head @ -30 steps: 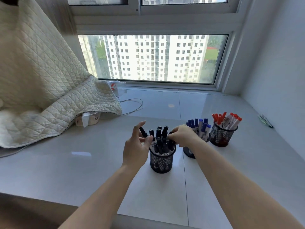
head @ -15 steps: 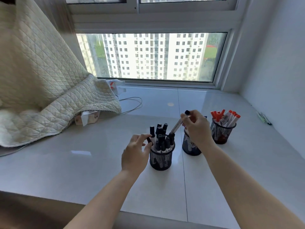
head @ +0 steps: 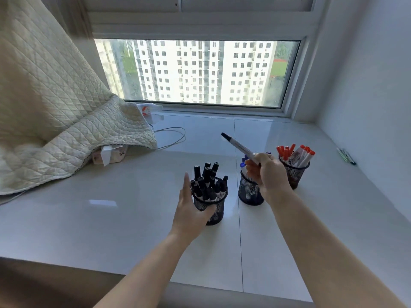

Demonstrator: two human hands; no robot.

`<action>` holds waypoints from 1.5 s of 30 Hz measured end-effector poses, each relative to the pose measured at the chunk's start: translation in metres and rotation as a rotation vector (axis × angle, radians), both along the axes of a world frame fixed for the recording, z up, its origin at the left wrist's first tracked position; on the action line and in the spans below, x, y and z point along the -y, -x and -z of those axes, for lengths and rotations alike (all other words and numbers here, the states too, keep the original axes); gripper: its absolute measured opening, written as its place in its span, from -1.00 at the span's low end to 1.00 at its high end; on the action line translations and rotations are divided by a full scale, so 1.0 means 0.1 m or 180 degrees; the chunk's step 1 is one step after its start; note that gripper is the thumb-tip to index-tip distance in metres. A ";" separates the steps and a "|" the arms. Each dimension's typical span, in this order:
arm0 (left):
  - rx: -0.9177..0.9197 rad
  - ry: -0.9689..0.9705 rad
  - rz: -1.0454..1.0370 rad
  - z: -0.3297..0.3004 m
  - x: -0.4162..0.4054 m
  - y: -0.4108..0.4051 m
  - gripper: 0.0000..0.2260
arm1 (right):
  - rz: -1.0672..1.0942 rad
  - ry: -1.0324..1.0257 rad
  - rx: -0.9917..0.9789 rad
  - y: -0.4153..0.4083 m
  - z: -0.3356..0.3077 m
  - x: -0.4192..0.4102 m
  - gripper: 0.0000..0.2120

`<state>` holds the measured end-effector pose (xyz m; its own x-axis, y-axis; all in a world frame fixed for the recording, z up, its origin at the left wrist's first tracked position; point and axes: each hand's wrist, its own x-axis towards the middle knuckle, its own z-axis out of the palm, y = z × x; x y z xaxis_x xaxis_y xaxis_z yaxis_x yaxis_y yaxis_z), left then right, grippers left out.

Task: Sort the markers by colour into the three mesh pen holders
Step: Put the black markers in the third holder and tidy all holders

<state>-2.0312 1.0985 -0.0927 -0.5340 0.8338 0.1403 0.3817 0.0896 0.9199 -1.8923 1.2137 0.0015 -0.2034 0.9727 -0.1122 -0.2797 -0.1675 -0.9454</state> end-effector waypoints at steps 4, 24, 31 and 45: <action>0.0386 -0.0047 -0.0338 0.05 -0.10 -0.13 0.05 | -0.0587 0.0789 -0.0667 -0.04 0.09 0.04 -0.89; 0.0114 0.0398 0.0032 -0.02 0.10 0.24 -0.49 | -0.1125 -0.1034 0.1364 0.14 0.44 0.25 -0.90; 0.0173 0.0358 0.0160 0.03 0.20 0.29 -0.56 | -0.0736 -0.1667 0.1794 0.21 0.45 0.29 -0.86; 0.0223 0.0186 0.0198 0.10 0.18 0.31 -0.51 | -0.0668 -0.2730 0.2471 0.22 0.66 0.44 -0.81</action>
<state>-2.0618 1.0801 -0.1023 -0.4878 0.8712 0.0547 0.3231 0.1220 0.9385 -1.9139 1.1699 -0.0641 -0.5339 0.7457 0.3987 0.3785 0.6324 -0.6759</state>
